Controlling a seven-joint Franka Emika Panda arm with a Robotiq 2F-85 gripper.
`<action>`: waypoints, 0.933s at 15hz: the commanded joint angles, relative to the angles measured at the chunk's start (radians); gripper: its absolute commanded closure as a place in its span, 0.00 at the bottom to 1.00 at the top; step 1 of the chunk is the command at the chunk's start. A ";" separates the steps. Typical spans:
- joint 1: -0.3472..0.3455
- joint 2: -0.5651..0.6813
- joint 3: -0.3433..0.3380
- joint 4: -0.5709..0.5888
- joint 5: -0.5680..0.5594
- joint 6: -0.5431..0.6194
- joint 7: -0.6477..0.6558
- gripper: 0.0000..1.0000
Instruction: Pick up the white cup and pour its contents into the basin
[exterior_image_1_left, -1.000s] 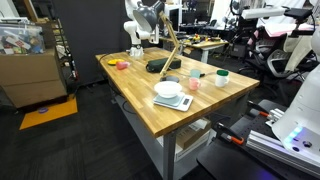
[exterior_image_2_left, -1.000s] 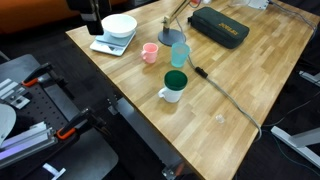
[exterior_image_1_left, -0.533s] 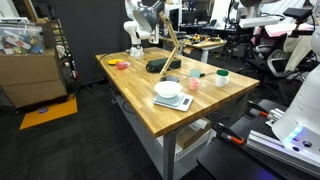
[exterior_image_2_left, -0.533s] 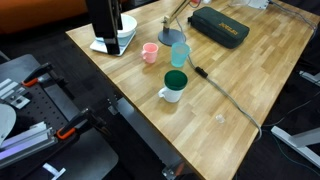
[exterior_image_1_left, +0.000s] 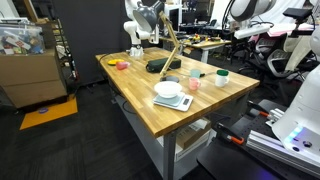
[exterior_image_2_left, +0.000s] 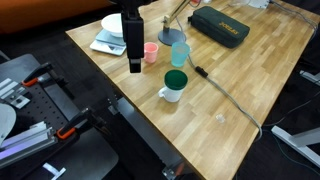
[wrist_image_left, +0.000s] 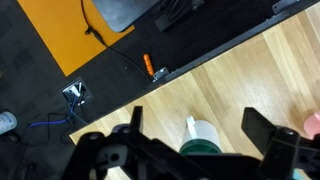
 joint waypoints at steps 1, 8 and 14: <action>0.015 -0.002 -0.015 0.002 -0.003 -0.005 0.002 0.00; 0.012 0.111 -0.042 0.044 -0.015 0.071 -0.033 0.00; 0.043 0.295 -0.074 0.115 0.026 0.234 -0.196 0.00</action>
